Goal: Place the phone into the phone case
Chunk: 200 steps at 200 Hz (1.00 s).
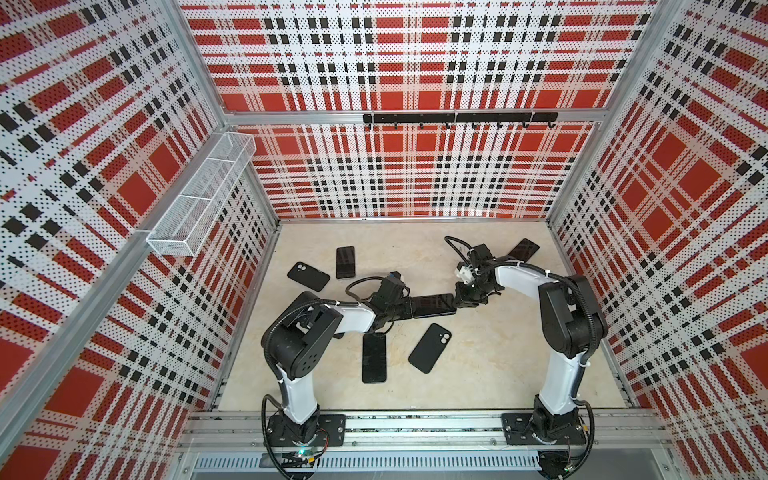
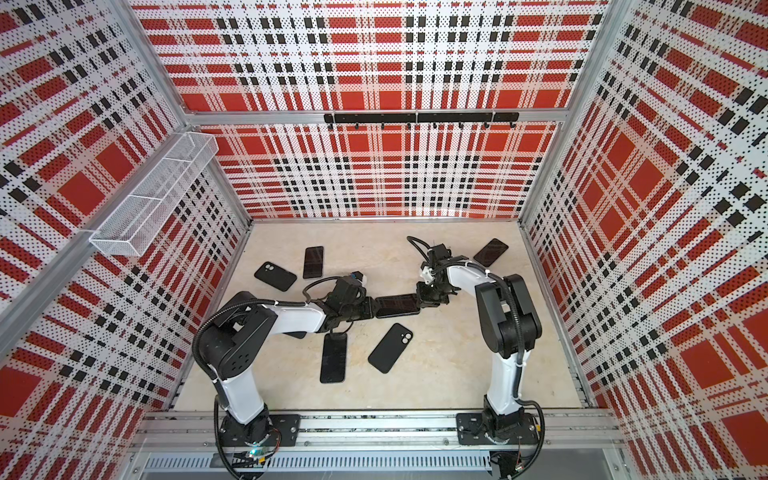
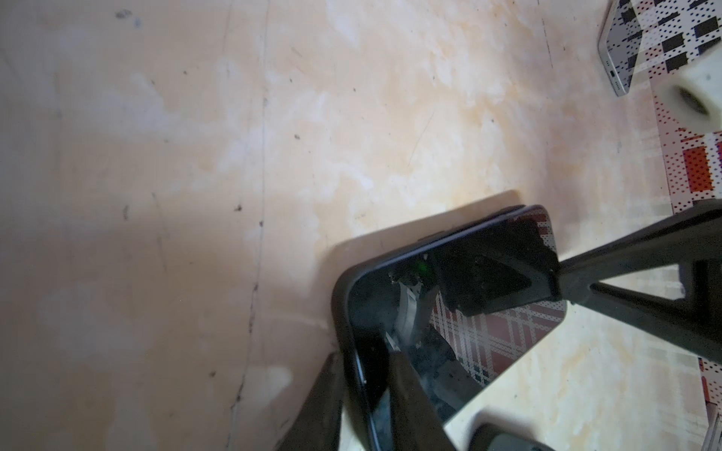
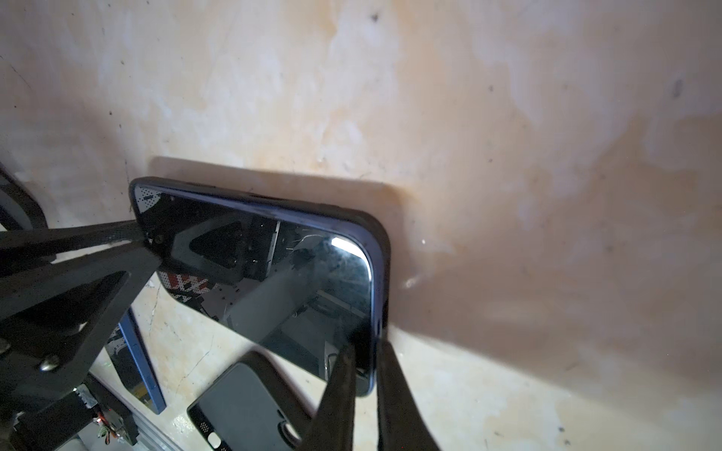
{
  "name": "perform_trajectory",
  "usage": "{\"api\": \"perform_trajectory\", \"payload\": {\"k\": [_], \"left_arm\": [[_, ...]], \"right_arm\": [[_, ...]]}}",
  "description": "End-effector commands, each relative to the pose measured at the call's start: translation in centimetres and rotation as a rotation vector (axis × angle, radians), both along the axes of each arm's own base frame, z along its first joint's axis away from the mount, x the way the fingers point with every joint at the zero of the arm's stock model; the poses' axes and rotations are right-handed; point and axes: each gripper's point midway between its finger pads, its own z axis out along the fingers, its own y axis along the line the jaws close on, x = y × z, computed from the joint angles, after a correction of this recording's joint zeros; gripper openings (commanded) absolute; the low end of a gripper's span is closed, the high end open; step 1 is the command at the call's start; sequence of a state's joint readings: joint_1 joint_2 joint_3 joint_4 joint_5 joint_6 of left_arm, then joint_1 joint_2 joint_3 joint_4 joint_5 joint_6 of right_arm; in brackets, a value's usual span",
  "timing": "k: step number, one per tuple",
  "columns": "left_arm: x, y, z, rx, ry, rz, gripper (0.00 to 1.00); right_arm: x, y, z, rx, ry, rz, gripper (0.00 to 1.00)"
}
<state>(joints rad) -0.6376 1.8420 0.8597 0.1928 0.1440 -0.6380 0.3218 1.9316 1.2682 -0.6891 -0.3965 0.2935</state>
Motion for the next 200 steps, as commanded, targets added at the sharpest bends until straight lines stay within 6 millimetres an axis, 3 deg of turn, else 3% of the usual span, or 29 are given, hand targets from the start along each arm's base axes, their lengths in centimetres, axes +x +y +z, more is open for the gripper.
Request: {"api": "perform_trajectory", "payload": {"k": [1,126,200], "left_arm": [[-2.9,0.5,-3.2,0.069,0.12,-0.044,0.25],[-2.8,0.1,-3.2,0.064,0.122,-0.058,0.24],[-2.7,0.0,-2.9,0.065,0.117,-0.059,0.24]], "right_arm": [[-5.5,0.6,-4.7,-0.074,0.185,0.072,0.13],[-14.2,0.3,-13.0,-0.226,0.425,0.132,0.09],[-16.8,-1.0,-15.8,-0.315,0.487,0.157,0.06]]}}
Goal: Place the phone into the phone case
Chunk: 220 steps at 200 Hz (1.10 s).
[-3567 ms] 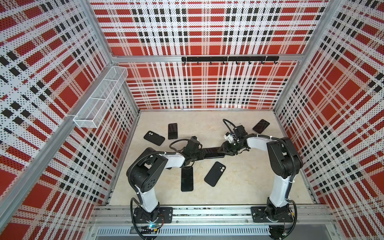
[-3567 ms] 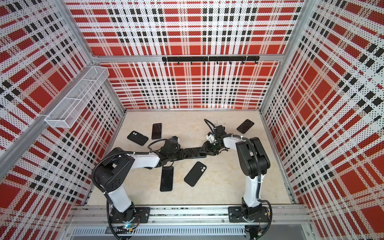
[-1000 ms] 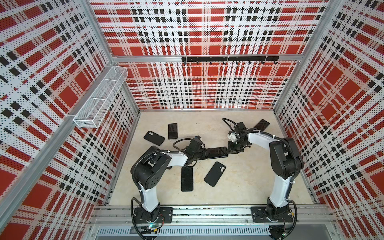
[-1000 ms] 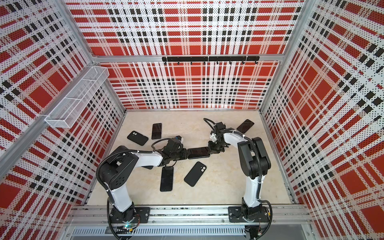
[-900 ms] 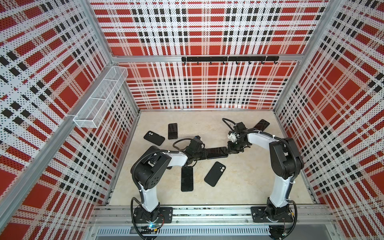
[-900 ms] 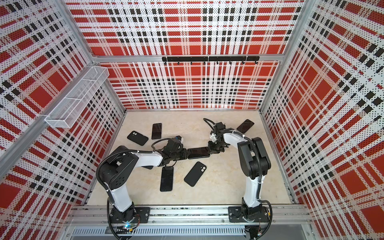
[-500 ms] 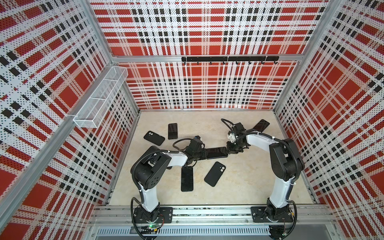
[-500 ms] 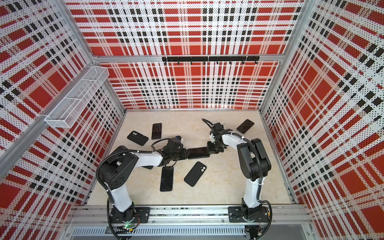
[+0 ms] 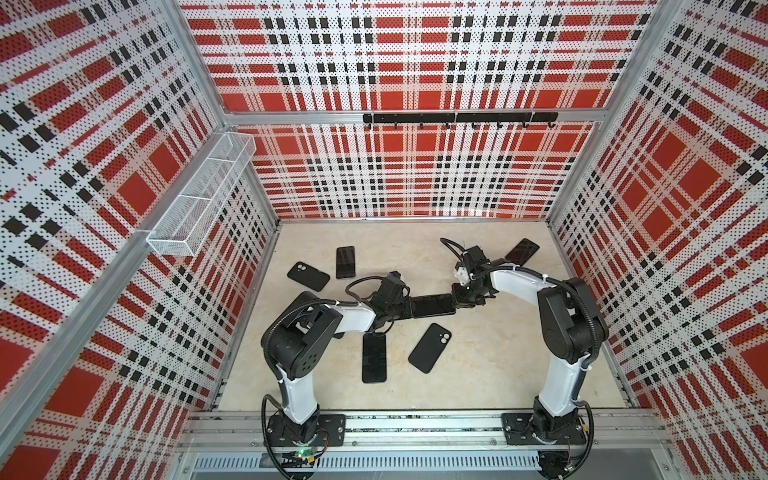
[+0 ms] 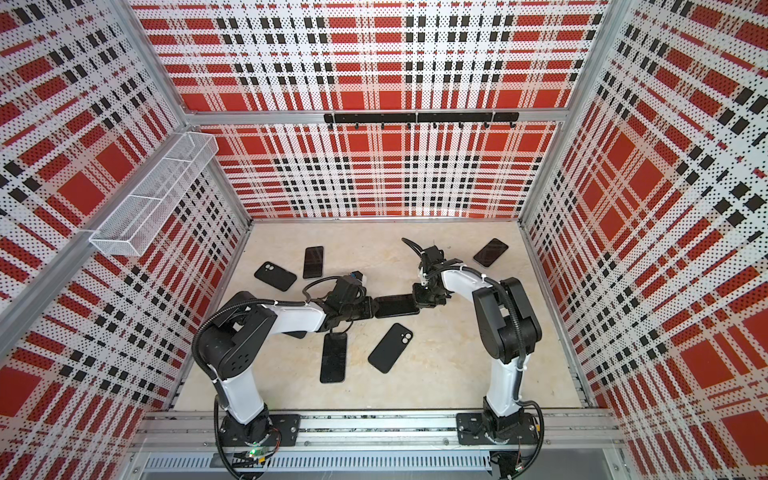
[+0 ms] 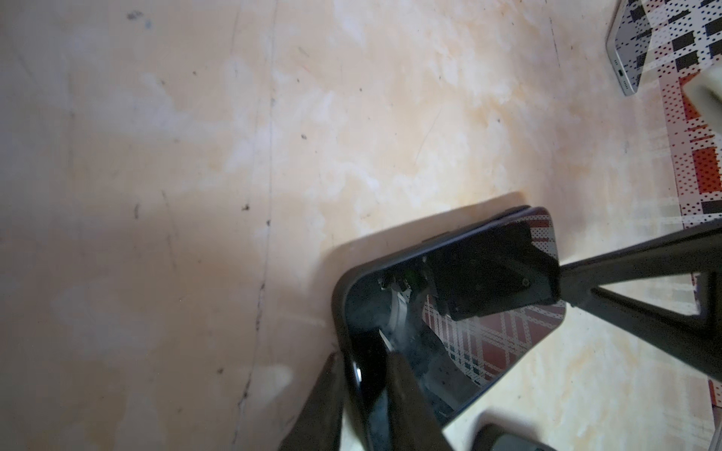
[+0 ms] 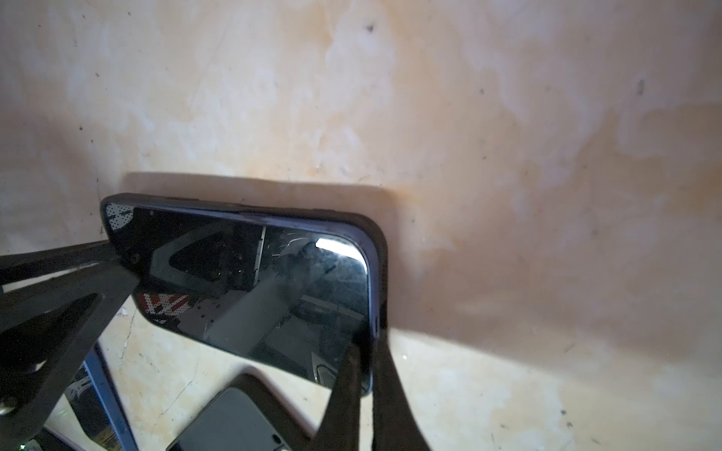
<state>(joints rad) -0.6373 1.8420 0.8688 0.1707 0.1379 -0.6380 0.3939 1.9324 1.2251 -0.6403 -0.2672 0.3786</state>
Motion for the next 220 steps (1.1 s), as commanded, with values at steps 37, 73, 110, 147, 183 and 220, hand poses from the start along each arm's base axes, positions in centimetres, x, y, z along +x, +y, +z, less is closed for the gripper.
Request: {"api": "perform_trajectory", "payload": {"k": [37,73,110,147,183,220], "left_arm": [[-2.8,-0.1,-2.8,0.057,0.109,-0.065,0.24],[-2.7,-0.1,-2.6,0.062,0.104,-0.068,0.23],[-2.7,-0.1,-2.4,0.065,0.101,-0.069,0.23],[-2.6,-0.2,-2.1,0.062,0.098,-0.071,0.23],[-2.7,-0.1,-2.2,0.068,0.098,-0.072,0.23],[-2.5,0.1,-2.0,0.064,0.093,-0.066,0.23]], "right_arm": [[-17.2,-1.7,-15.3,-0.208,0.547,0.163,0.05],[-18.4,-2.1,-16.6,-0.213,0.583,0.159,0.05],[-19.5,-2.2,-17.7,-0.219,0.615,0.153,0.05],[-20.3,-2.4,-18.9,-0.219,0.641,0.145,0.05],[-20.5,-2.4,-19.5,-0.214,0.652,0.145,0.03],[-14.9,-0.9,-14.1,-0.159,0.468,0.119,0.11]]}}
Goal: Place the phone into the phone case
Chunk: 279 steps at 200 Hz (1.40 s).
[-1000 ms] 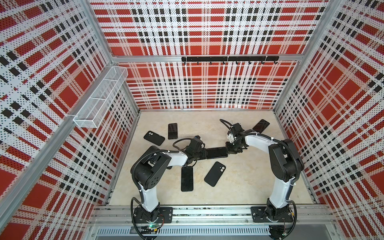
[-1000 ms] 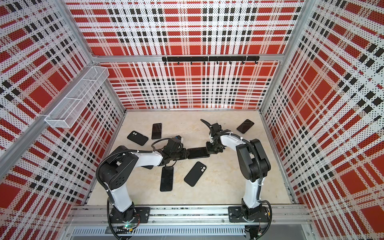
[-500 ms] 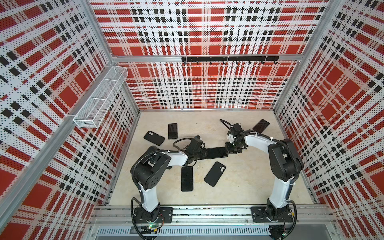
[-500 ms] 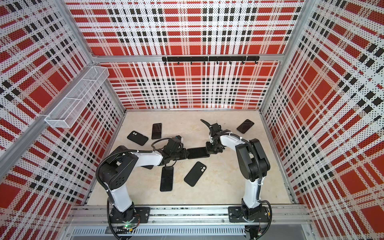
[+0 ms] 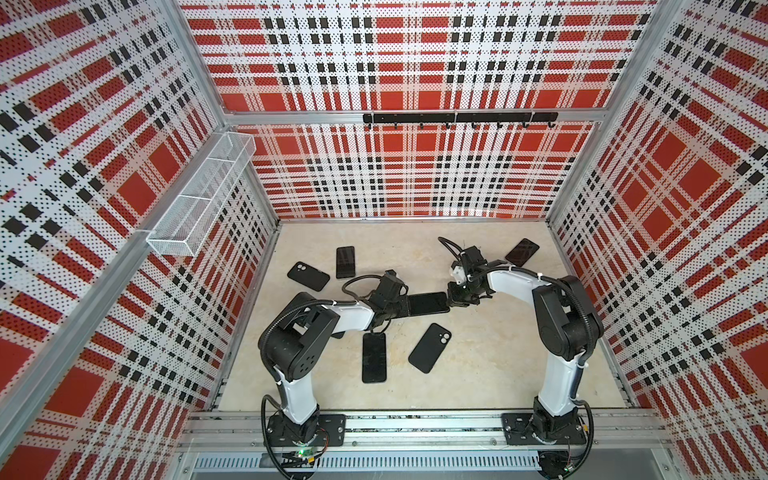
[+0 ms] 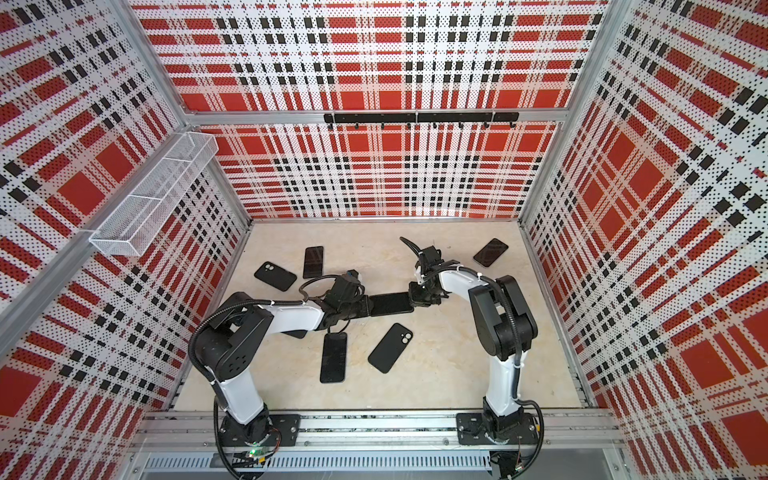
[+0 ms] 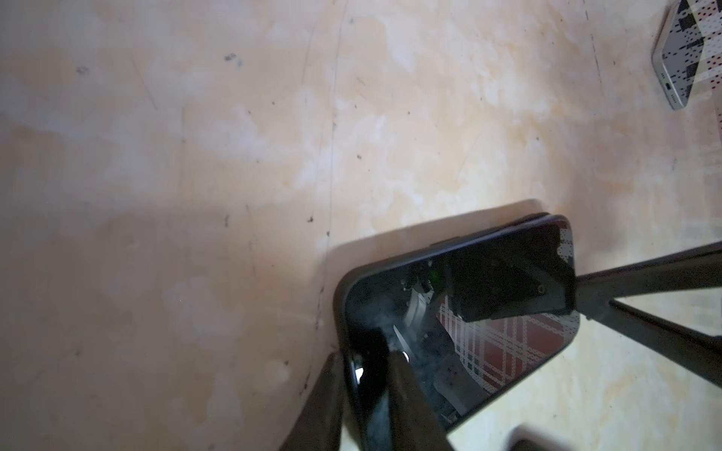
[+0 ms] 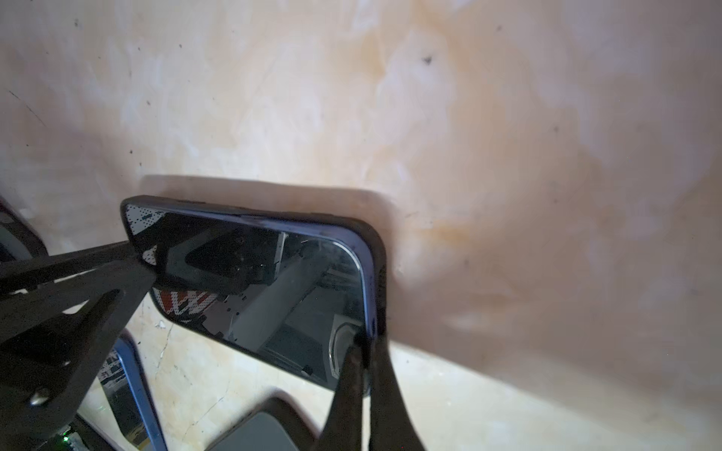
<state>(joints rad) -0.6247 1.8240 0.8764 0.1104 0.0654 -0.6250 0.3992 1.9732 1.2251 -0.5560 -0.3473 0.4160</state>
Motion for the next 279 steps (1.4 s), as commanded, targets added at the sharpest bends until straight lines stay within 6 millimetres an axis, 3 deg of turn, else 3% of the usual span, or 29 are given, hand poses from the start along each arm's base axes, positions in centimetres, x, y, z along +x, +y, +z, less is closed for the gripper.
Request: {"api": "perform_trajectory", "payload": {"k": [1,35,56,91,114,187,213,279], "left_arm": [[-3.1,-1.6,-1.9,-0.008,0.106,-0.114,0.23],[-2.9,-1.1,-1.9,-0.011,0.102,-0.106,0.23],[-2.7,-0.7,-1.8,-0.018,0.097,-0.098,0.22],[-2.0,-0.3,-1.7,-0.017,0.088,-0.094,0.22],[-1.8,-0.3,-1.5,-0.021,0.083,-0.099,0.22],[-1.6,-0.7,-1.2,-0.028,0.072,-0.115,0.22],[-1.4,-0.9,-0.9,-0.036,0.069,-0.115,0.22],[-1.4,-1.1,-0.9,-0.041,0.069,-0.121,0.22]], "right_arm": [[-15.4,-2.8,-13.2,-0.245,0.454,0.15,0.11],[-9.0,-1.6,-5.5,-0.189,0.261,0.133,0.16],[-6.3,-1.5,-1.7,-0.171,0.176,0.132,0.17],[-3.1,-1.9,3.3,-0.145,0.064,0.118,0.24],[-1.6,-2.2,5.3,-0.12,0.018,0.102,0.26],[0.3,-2.0,4.5,-0.064,0.017,0.116,0.22],[0.0,-0.3,4.1,0.035,0.036,0.142,0.22],[-0.9,-0.2,1.9,0.046,0.089,0.148,0.2]]}}
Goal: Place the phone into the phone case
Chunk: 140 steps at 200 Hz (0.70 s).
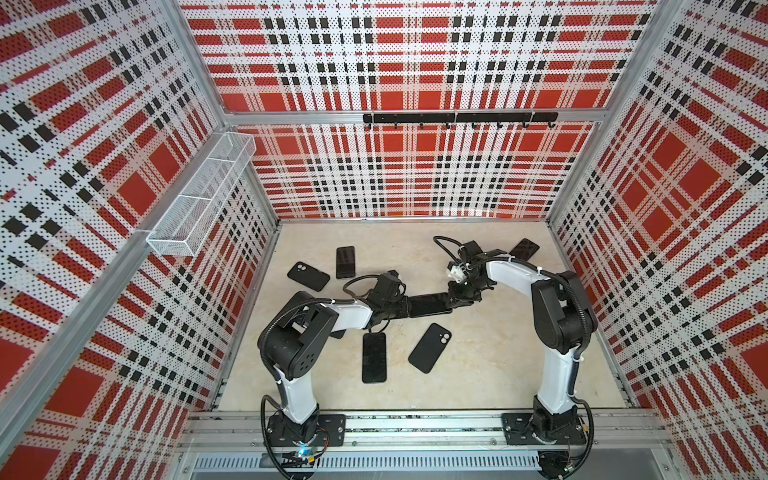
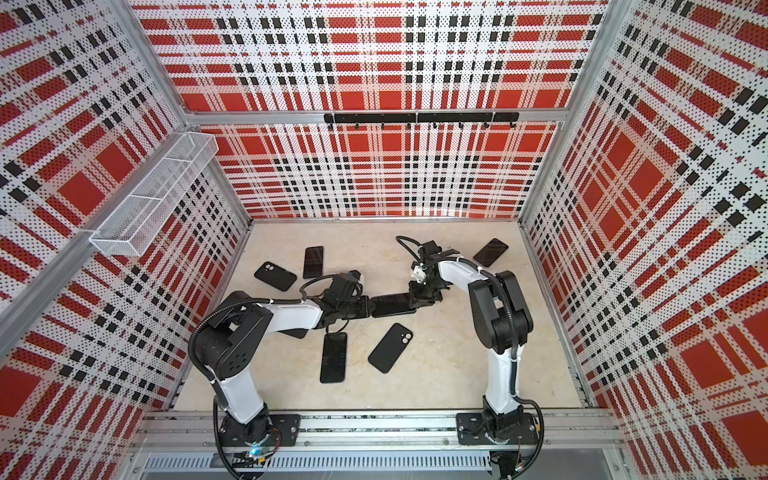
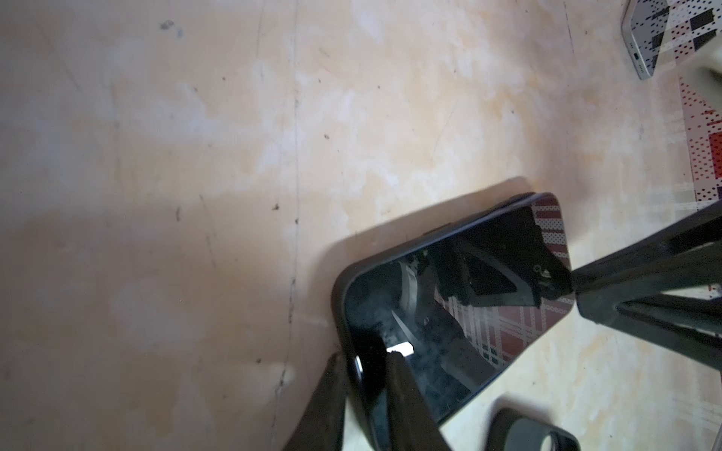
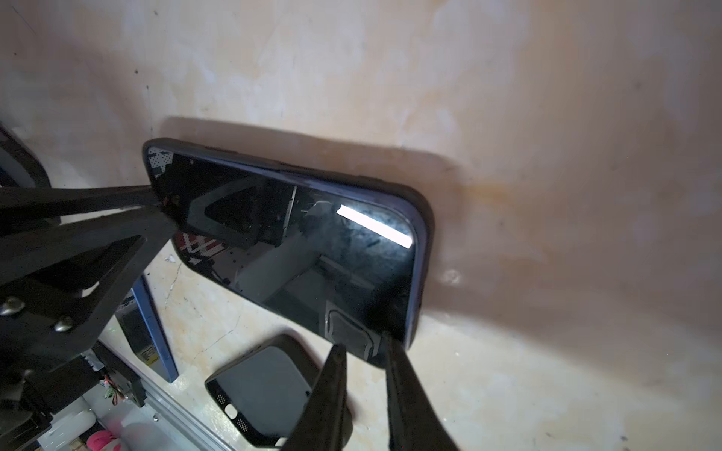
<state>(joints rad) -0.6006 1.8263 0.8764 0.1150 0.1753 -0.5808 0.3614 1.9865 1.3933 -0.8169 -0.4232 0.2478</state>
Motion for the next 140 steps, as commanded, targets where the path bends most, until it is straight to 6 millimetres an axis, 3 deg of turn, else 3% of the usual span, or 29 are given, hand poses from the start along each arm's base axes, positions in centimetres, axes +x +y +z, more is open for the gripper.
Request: {"api": "perform_trajectory", "payload": {"k": [1,23,38,79,140], "left_arm": [[-0.9,-0.5,-1.0,0.008,0.045,-0.04,0.22],[-0.8,-0.7,-0.9,0.004,0.041,-0.042,0.22],[-0.8,-0.7,-1.0,0.007,0.044,-0.042,0.22],[-1.0,-0.4,-1.1,0.014,0.042,-0.037,0.22],[-0.9,-0.5,-1.2,0.011,0.044,-0.037,0.22]], "right_arm": [[-0.8,0.2,-1.5,0.024,0.038,0.018,0.2],[-1.3,0.3,-2.2,0.026,0.062,0.02,0.2],[-1.4,-0.7,-2.4,-0.025,0.053,0.017,0.2],[-0.7,-3.6,-0.7,-0.077,-0.017,-0.043,0.29],[-0.5,-1.6,-1.3,0.006,-0.001,-0.025,0.21]]}}
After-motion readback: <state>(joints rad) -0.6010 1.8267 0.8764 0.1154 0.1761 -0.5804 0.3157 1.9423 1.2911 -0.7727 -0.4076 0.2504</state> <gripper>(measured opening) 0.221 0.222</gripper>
